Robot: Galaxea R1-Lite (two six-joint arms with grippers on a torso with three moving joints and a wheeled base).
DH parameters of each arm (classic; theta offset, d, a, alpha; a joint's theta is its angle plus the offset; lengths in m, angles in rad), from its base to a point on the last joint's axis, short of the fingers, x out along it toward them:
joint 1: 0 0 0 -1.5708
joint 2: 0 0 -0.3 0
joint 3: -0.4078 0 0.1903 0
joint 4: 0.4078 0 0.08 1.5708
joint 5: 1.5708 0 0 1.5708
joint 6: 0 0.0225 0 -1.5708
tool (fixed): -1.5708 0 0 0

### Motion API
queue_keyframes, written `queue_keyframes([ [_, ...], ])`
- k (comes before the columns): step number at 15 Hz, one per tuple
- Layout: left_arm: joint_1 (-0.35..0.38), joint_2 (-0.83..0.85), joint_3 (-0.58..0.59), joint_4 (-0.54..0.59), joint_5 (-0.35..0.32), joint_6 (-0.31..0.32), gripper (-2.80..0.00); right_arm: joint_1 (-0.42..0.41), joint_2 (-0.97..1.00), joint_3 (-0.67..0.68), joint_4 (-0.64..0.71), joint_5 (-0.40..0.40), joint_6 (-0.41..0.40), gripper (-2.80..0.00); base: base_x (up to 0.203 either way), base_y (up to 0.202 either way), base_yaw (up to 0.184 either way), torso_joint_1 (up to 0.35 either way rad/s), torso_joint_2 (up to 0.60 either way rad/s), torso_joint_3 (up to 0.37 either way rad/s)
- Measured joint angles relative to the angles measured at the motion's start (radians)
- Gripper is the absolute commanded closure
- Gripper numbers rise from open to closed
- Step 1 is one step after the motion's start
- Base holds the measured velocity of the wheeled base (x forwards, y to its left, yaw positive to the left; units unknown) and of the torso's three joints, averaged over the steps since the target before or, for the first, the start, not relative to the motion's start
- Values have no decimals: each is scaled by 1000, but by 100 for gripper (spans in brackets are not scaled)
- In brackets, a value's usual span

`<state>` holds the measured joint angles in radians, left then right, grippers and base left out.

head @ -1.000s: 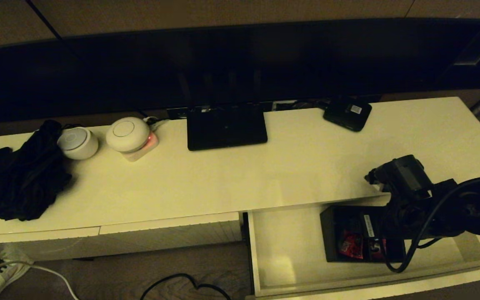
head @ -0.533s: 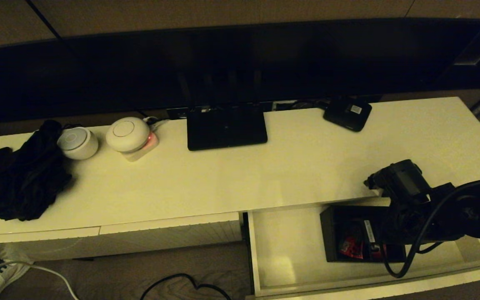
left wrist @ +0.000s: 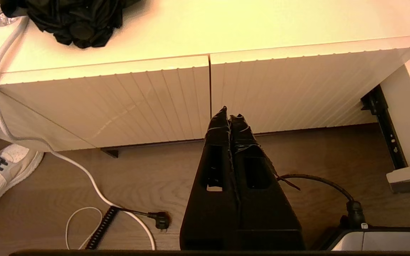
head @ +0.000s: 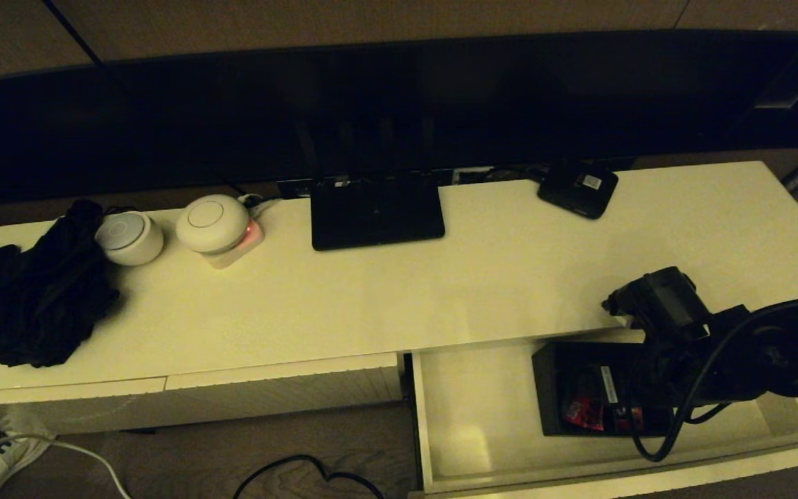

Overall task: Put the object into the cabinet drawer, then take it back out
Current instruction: Take the storage box out of the drawer and put it on the table

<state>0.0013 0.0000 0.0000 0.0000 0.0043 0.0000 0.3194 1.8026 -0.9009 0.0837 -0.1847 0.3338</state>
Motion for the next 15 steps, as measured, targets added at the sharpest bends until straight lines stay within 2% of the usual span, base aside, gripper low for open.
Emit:
queue_keyframes([
  [11,0,0,0,0,0,0,0,-8,16,22,-35,6,-1,-280,0,0,0,0,0,0],
  [12,0,0,0,0,-1,0,0,-8,16,23,-36,6,-2,0,0,0,0,0,0,0],
  [15,0,0,0,0,0,0,0,-8,17,25,-34,5,-1,0,0,0,0,0,0,0],
])
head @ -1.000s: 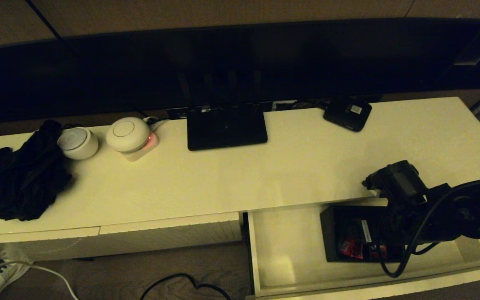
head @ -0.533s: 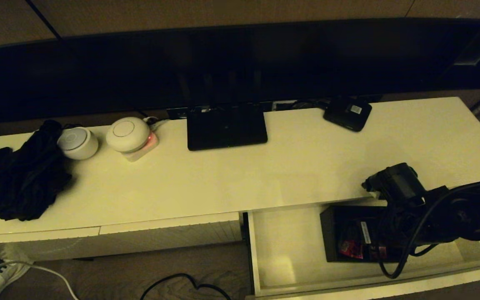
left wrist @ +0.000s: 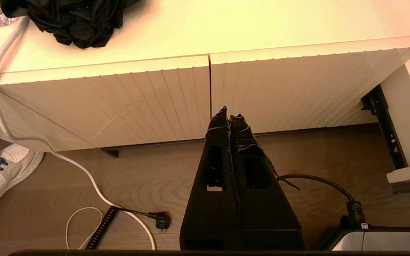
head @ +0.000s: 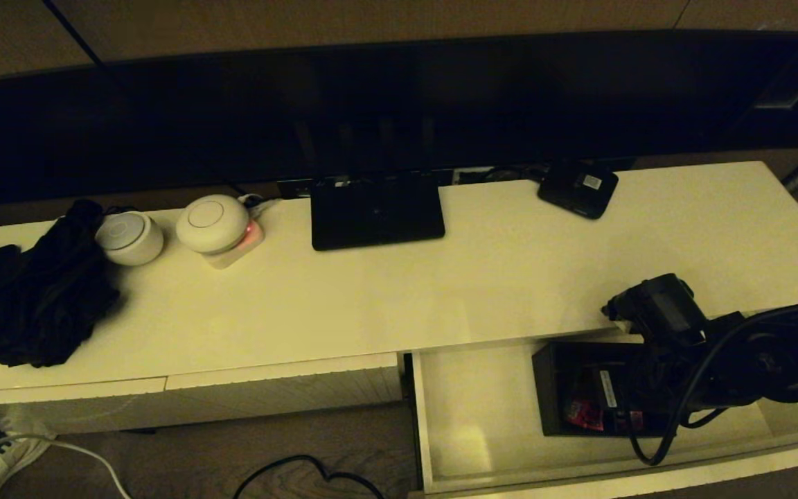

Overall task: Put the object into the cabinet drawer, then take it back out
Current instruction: Take the storage box out of the drawer and put it on the table

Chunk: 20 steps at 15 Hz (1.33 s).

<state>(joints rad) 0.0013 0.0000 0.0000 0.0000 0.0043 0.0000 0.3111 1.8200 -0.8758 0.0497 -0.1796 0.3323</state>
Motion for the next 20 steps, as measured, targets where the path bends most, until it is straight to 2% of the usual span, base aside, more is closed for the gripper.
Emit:
queue_keyframes([
  [20,0,0,0,0,0,0,0,8,-31,10,-3,-7,-12,0,0,0,0,0,0,0],
])
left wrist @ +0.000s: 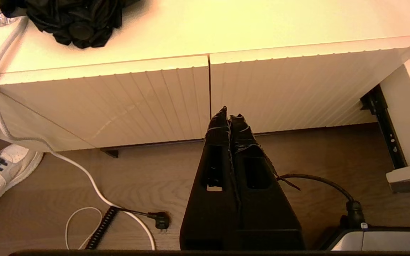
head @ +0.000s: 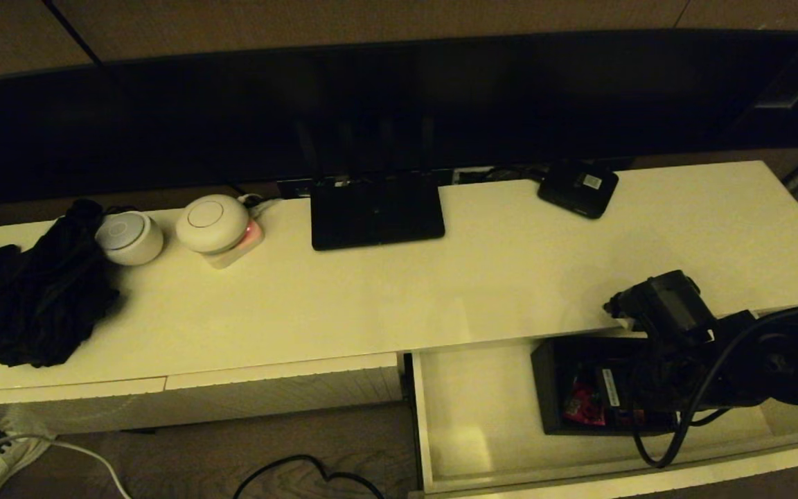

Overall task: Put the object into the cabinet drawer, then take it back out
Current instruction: Take the storage box out of the drawer and put it on the table

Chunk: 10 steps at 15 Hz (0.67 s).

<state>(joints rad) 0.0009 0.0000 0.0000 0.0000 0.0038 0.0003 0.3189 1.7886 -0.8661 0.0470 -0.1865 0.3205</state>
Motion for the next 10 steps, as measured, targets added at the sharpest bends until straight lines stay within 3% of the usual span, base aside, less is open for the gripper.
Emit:
queue_keyframes([
  [10,0,0,0,0,0,0,0,1,-84,18,10,-5,-47,0,0,0,0,0,0,0],
])
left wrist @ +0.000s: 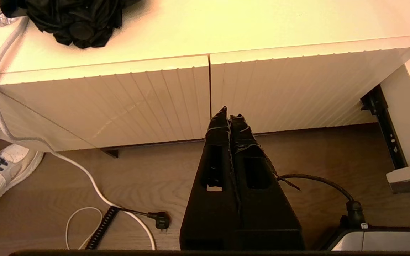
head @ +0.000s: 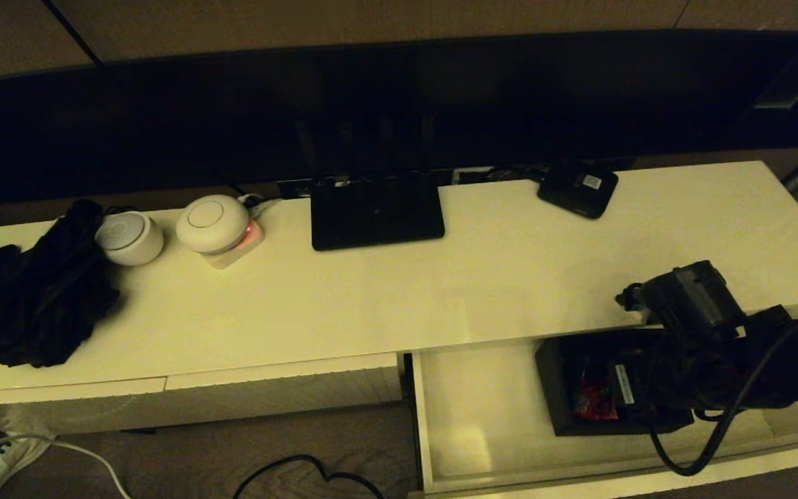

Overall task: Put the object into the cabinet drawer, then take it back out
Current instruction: Take the storage box out of the drawer and put it on the table

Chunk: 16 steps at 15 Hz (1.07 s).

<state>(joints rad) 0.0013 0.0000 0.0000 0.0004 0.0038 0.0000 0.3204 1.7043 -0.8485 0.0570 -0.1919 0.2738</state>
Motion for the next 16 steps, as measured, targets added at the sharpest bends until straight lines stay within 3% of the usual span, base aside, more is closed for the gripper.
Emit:
queue_keyframes([
  [16,0,0,0,0,0,0,0,23,-123,122,0,22,-69,0,0,0,0,0,0,0],
])
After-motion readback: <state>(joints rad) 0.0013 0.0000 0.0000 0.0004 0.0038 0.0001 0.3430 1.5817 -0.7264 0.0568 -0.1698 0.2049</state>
